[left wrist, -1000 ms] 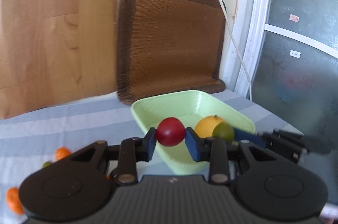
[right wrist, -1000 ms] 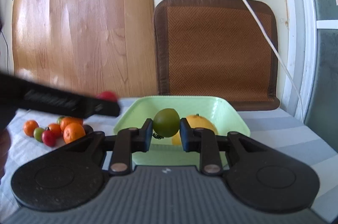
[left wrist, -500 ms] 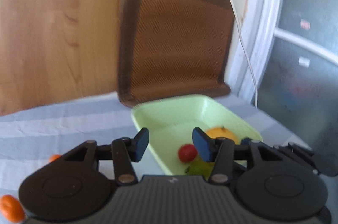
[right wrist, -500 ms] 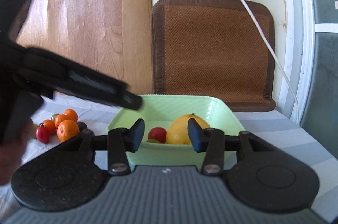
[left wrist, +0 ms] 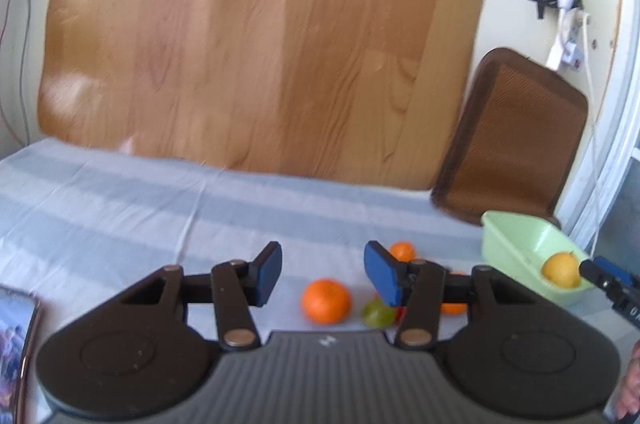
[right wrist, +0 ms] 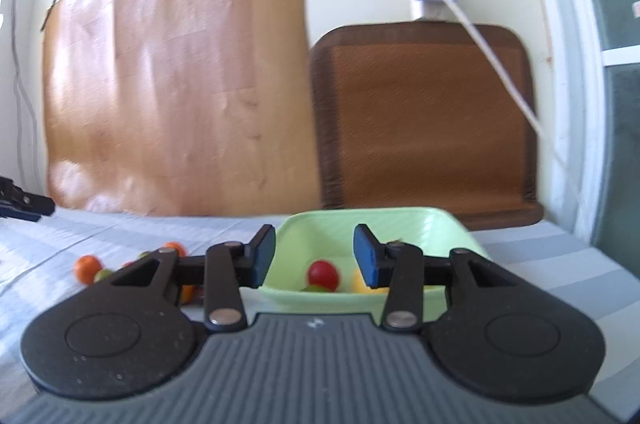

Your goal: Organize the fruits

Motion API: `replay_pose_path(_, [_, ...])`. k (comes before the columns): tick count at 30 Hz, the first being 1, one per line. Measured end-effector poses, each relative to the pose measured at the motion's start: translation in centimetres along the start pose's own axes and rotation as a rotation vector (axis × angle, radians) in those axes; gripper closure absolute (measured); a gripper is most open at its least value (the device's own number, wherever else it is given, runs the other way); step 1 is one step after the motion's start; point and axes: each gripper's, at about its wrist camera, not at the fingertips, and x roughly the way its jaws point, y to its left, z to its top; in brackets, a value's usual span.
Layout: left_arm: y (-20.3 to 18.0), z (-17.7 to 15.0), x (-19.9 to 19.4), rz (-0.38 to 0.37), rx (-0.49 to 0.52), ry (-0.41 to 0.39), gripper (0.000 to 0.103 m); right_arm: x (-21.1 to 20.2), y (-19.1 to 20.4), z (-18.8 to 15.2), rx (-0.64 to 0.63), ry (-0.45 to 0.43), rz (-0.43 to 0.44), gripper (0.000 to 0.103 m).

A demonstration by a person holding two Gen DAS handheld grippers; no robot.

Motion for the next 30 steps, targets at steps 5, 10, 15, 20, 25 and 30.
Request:
replay_pose_path(5, [2.1,-0.5,1.2,-0.023,-0.058,0.042,0.056,0.8,3.8,0.5,-0.052,0.109,0.160,0.057])
replay_pose_path(10, [2.2,-0.9,2.7,-0.055,-0.080,0.075,0.044,3.5,9.3,0.3,-0.173,0.238,0.304,0.057])
replay_pose_path(15, [1.7,-1.0,4.5,-0.069,-0.058,0.112,0.044,6.5,12.3,-0.5,-0.233,0.298,0.340,0.057])
replay_pose_path(20, [1.3,-1.3,6.3,-0.076,-0.059,0.143,0.032,8.1,13.0,-0.8,-0.254,0.348,0.324,0.057])
replay_pose_path(25, [1.3,-1.8,7.2,-0.060,-0.061,0.162,0.052,9.6,13.3,-1.1,-0.244,0.409,0.342,0.064])
replay_pose_path(30, [1.0,-2.2,6.1,-0.079,-0.057,0.155,0.065,8.5,12.8,-0.9,-0.222,0.392,0.330,0.075])
